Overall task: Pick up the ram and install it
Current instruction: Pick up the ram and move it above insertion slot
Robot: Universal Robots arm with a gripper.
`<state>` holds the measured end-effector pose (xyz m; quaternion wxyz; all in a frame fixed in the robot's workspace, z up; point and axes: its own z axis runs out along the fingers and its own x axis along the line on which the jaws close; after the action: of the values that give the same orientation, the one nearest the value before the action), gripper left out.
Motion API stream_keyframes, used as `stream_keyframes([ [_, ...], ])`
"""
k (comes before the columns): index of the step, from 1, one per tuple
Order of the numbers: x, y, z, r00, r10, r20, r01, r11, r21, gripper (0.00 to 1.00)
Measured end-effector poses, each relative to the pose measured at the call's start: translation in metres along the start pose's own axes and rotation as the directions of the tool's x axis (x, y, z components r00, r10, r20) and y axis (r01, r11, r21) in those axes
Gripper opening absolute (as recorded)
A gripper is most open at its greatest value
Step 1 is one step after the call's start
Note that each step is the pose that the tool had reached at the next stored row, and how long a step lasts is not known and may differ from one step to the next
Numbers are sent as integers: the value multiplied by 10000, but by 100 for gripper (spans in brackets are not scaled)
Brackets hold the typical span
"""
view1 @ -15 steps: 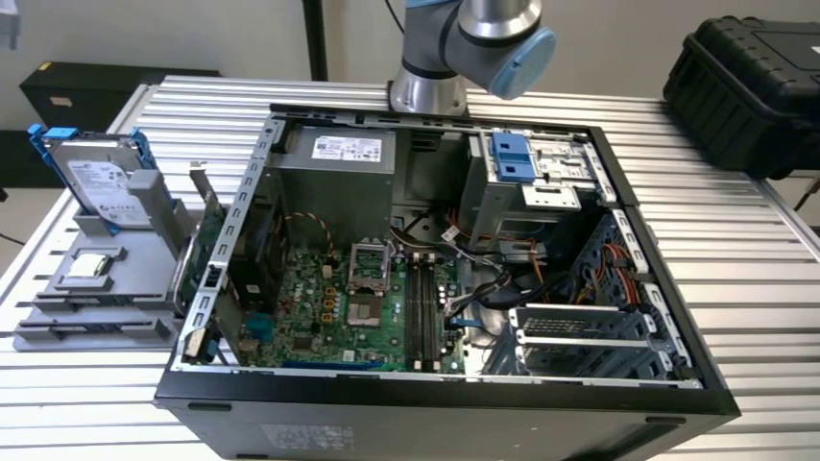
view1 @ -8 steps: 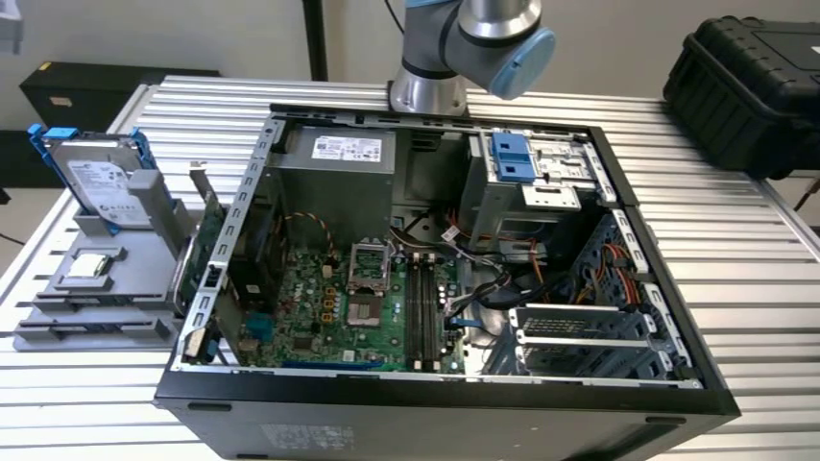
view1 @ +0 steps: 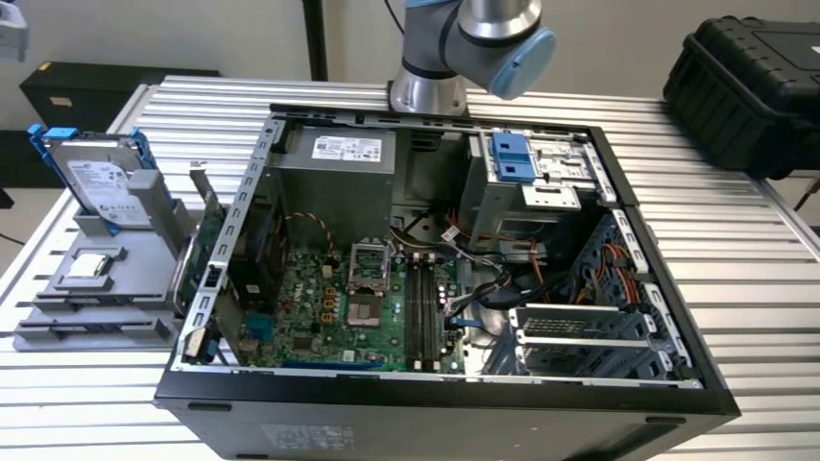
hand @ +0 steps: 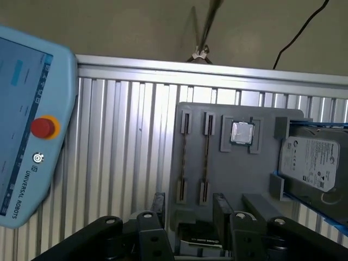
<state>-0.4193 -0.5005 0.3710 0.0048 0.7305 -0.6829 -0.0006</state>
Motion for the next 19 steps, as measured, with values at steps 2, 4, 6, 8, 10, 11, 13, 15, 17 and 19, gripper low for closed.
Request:
stream_keyframes([
  [2, 0, 0, 11, 10000, 0, 0, 0, 10000, 0, 100],
  [4, 0, 0, 22, 10000, 0, -1, 0, 10000, -1, 100],
  [6, 0, 0, 33, 10000, 0, 0, 0, 10000, 0, 100],
  [8, 0, 0, 44, 10000, 0, -1, 0, 10000, 0, 100],
  [10, 0, 0, 55, 10000, 0, -1, 0, 10000, 0, 100],
  [11, 0, 0, 60, 10000, 0, -1, 0, 10000, 0, 100],
  [13, 0, 0, 71, 10000, 0, -1, 0, 10000, 0, 100],
  [15, 0, -1, 81, 10000, 0, -2, 0, 10000, 0, 100],
  [17, 0, -1, 91, 10000, 0, -3, 0, 10000, -1, 100],
  [19, 0, -1, 102, 10000, 0, -2, 0, 10000, 0, 100],
])
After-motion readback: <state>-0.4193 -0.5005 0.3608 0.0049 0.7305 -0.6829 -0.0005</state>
